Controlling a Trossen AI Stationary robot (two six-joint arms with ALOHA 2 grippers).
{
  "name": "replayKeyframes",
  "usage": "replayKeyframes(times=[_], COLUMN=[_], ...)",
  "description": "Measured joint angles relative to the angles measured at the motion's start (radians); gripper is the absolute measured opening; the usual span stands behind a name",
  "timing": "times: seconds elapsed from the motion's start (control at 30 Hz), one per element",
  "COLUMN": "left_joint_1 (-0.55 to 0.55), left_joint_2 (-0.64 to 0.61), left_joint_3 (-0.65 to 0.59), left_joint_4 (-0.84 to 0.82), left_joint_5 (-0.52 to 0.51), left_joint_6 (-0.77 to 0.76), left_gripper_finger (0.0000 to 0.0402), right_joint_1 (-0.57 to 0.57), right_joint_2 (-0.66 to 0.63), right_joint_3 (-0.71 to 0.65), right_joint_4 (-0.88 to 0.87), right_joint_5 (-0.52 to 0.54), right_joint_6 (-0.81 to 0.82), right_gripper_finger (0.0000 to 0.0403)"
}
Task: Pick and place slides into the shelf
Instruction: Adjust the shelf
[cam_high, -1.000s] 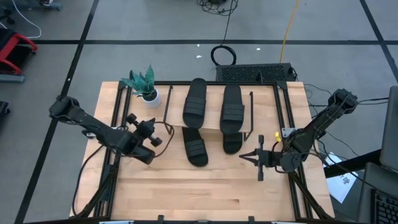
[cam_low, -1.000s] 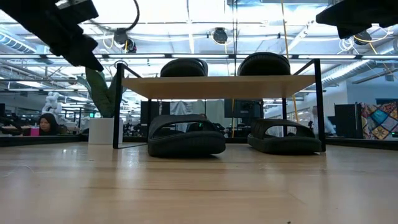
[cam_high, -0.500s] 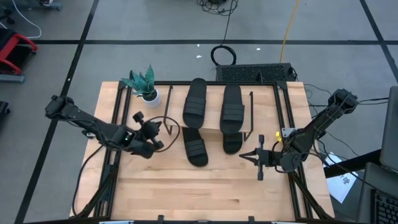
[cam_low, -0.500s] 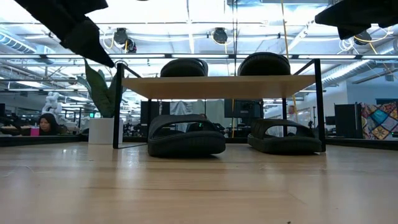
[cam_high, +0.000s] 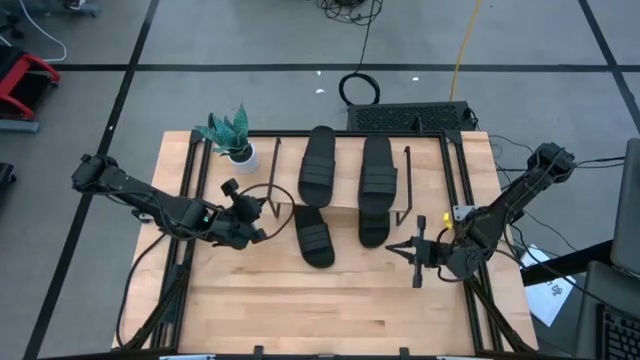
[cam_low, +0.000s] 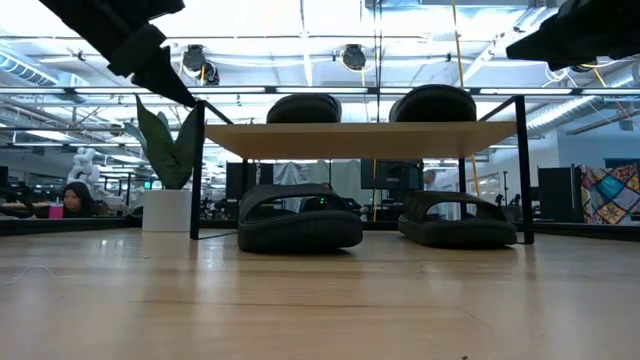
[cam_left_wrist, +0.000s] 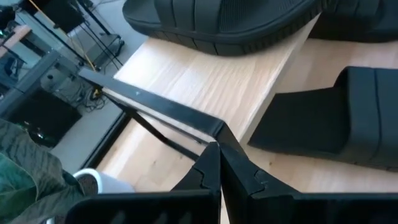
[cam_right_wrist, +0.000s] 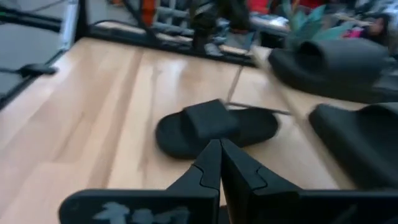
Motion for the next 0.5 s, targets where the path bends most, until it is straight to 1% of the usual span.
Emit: replayKeyframes(times=[0.1,0.17,0.27,0.37,0.47,0.5], left_joint_1=[0.0,0.0,-0.013,-0.024,-0.023,-0.021], left_joint_2=[0.0,0.0,0.0,0.0,0.0,0.0], left_joint_3=[0.0,0.0,0.0,0.0,0.0,0.0], left_joint_4=[-0.049,-0.086,-0.12,-0.136,-0.153,-0.156], left_joint_5=[0.003,0.003,-0.025,-0.047,-0.067,-0.08], left_joint_6=[-0.046,-0.08,-0.104,-0.115,-0.141,-0.149], left_gripper_finger=[0.0,0.0,0.0,0.0,0.0,0.0], right_joint_1=[0.031,0.069,0.135,0.194,0.239,0.249], right_joint_2=[0.0,0.0,-0.001,-0.005,-0.019,-0.022], right_joint_3=[0.001,0.015,0.053,0.074,0.077,0.077], right_joint_4=[0.06,0.087,0.098,0.093,0.109,0.115], right_joint_5=[0.089,0.166,0.337,0.524,0.643,0.652], right_joint_6=[-0.055,-0.108,-0.175,-0.204,-0.206,-0.207], right_gripper_finger=[0.0,0.0,0.0,0.0,0.0,0.0])
